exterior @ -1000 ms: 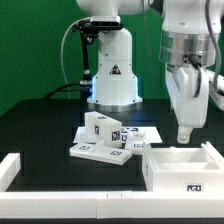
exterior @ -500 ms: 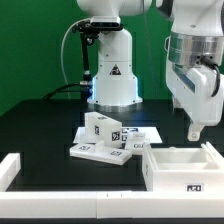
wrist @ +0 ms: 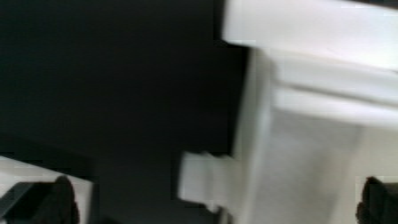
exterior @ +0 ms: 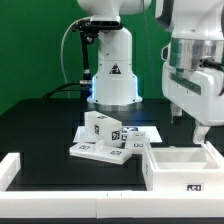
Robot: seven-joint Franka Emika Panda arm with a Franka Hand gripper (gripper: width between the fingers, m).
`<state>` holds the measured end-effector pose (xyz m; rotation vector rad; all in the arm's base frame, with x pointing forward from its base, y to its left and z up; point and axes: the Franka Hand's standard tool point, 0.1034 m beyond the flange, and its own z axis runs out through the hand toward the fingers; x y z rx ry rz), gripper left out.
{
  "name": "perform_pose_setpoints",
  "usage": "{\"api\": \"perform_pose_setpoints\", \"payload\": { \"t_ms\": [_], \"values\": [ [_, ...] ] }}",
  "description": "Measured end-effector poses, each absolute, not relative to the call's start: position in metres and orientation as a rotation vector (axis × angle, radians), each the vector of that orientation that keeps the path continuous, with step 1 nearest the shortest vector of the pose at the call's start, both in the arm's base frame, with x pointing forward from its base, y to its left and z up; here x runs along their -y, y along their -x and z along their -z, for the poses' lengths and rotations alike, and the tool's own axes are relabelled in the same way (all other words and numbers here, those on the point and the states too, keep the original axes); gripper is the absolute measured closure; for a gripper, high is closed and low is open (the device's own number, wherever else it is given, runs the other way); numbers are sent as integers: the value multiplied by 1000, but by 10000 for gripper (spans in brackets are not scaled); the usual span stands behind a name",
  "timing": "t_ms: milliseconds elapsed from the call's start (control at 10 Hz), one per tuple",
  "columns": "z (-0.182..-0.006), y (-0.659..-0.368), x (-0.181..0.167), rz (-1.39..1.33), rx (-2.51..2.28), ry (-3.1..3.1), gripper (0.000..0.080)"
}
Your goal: Assemble cabinet
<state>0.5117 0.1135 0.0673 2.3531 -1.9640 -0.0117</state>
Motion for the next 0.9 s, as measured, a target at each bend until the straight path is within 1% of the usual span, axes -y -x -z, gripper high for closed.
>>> {"api": "perform_pose_setpoints", "payload": {
  "t_ms": [100, 400, 600, 700, 800, 900],
  "values": [
    [-70, -514, -117, 26, 1901, -2400, 2],
    [-68, -515, -114, 25, 1581, -2637, 2],
    [-68, -519, -96, -61, 1118, -2922, 2],
    [-72, -519, -91, -102, 875, -3011, 2],
    [-73, -513, -86, -146, 681, -3060, 2],
    [-71, -509, -84, -149, 608, -3070, 2]
  ]
}}
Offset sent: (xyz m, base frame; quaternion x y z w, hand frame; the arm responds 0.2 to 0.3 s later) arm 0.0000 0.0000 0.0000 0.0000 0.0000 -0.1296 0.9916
